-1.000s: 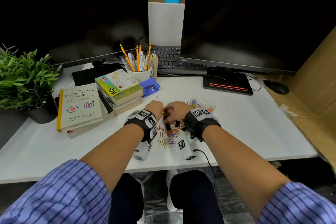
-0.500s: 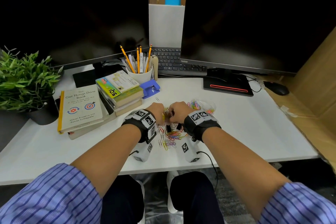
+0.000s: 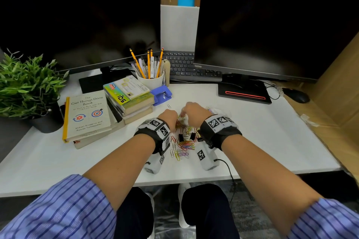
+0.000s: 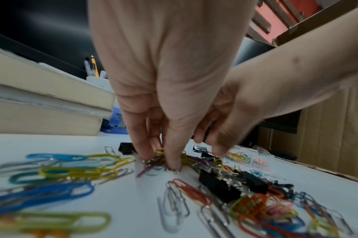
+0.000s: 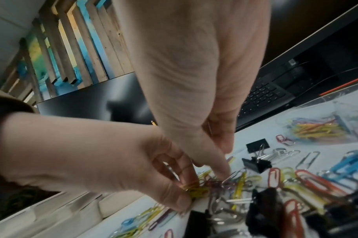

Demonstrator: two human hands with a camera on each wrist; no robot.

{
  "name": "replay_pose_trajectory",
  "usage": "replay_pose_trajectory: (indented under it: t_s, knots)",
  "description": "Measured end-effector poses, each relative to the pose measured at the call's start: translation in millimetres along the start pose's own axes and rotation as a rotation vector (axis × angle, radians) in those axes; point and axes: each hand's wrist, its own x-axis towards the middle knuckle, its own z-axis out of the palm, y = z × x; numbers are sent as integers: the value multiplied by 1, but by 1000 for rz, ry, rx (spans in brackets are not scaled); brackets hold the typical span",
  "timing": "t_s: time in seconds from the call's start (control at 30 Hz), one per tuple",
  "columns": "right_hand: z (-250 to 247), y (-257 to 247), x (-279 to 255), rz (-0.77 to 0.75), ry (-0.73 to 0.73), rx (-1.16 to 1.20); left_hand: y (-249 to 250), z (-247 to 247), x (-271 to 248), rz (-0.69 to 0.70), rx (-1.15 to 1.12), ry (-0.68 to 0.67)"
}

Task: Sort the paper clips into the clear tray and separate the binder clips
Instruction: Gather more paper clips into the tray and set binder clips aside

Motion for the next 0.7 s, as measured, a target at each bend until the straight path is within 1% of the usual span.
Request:
replay_pose_trajectory:
  t_s: [0.07,0.17,0.37,0.5,0.6,0.7]
  knots:
    - [5,-5,-2,-49,-51,18,-1,1,1,-3,-12,18]
    - [16,-4,-4,-62,-98,18,-1,1,1,-23,-32,41]
    - [13,-9,-3,-73,-29,89,2,4,2,-50,-83,73]
    - [17,-8,0,-80,32,84,6,1,0,-75,-118,85]
    - [20,-4,-1,-52,52,97,10,1,-1,-73,-102,92]
    - [17,4,-4,-8,75,172,17,0,0,-58,-63,73]
